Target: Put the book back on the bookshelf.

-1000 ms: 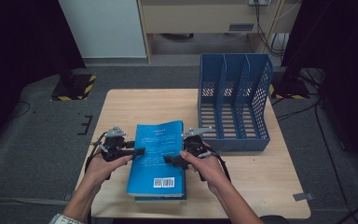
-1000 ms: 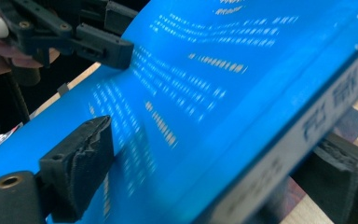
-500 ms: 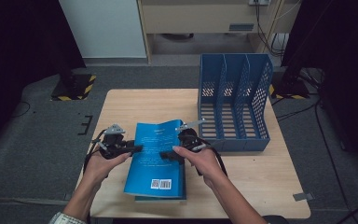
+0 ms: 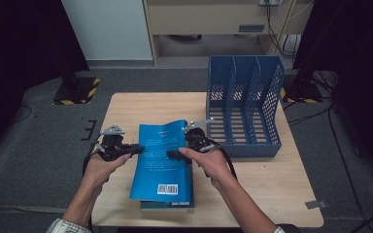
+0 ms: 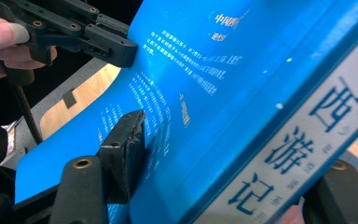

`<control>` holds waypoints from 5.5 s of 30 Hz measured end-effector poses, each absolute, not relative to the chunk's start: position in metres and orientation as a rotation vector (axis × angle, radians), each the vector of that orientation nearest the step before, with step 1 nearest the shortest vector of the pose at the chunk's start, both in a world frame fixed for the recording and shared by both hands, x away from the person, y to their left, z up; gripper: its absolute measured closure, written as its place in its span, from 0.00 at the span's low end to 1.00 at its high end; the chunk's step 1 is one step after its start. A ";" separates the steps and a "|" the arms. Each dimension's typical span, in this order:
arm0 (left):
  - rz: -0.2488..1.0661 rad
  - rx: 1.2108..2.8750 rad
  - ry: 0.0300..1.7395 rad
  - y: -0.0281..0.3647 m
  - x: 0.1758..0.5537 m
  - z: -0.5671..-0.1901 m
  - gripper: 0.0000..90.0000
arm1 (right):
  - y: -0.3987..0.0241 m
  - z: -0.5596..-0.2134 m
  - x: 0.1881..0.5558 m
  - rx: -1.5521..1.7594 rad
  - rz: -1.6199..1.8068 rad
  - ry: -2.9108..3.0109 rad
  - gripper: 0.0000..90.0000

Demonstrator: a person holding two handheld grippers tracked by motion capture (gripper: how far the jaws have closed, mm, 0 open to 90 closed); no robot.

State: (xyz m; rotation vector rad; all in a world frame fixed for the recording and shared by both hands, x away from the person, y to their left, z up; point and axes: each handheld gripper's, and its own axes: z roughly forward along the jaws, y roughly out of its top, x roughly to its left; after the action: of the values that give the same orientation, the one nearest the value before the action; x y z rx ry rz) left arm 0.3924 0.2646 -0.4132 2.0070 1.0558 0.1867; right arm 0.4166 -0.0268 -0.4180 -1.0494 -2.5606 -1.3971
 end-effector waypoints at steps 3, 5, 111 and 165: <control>0.205 2.016 1.042 0.266 0.393 -0.407 0.90 | -0.025 -0.412 0.420 -1.041 -1.400 -2.578 0.46; 0.207 2.014 1.036 0.267 0.394 -0.404 0.91 | -0.024 -0.409 0.422 -1.040 -1.412 -2.585 0.47; 0.444 2.011 0.878 0.278 0.407 -0.326 0.94 | -0.014 -0.327 0.432 -0.870 -1.827 -2.835 0.65; 0.556 1.911 1.094 0.299 0.355 -0.433 0.45 | -0.014 -0.325 0.421 -0.687 -1.873 -2.735 0.62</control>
State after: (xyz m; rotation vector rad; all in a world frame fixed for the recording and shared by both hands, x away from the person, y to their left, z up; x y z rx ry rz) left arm 0.3550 0.2992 -0.4326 1.9107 1.0941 0.5558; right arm 0.4213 -0.0145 -0.3251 -0.6867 -2.7349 -1.8729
